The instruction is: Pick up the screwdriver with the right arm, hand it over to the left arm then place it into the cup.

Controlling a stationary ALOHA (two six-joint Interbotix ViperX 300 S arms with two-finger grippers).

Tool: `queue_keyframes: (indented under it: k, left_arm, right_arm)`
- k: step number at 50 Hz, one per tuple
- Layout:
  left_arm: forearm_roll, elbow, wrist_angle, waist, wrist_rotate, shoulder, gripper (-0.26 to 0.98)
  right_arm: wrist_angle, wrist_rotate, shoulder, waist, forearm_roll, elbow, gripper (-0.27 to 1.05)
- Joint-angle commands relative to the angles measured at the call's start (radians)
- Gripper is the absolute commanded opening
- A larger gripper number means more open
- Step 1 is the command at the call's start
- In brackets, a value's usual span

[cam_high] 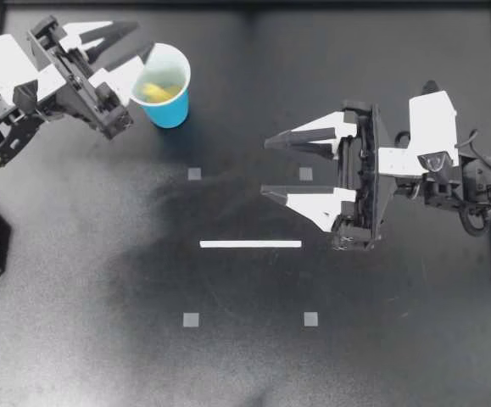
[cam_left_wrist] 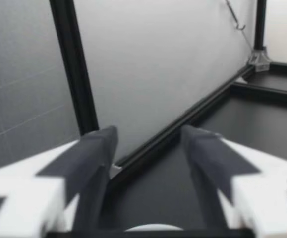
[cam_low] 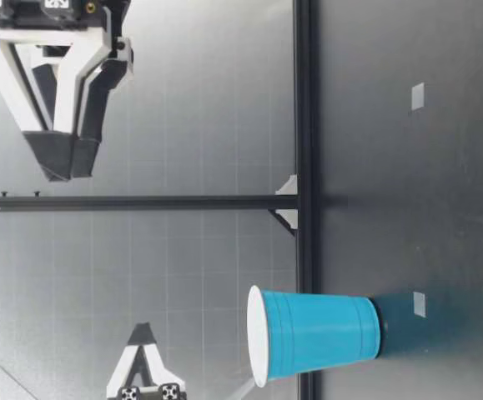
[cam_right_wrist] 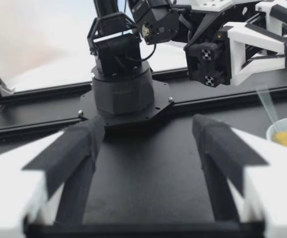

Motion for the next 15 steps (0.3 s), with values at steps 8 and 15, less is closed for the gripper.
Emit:
queue_keyframes:
  k: [8, 15]
  left_arm:
    - [0.012, -0.020, 0.015, 0.003, -0.014, -0.029, 0.59]
    - [0.080, -0.018, 0.067, -0.031, -0.072, -0.071, 0.59]
  right_arm:
    - [-0.012, 0.002, -0.014, -0.005, 0.002, -0.011, 0.70]
    - [-0.011, 0.000, -0.015, -0.005, 0.003, -0.011, 0.70]
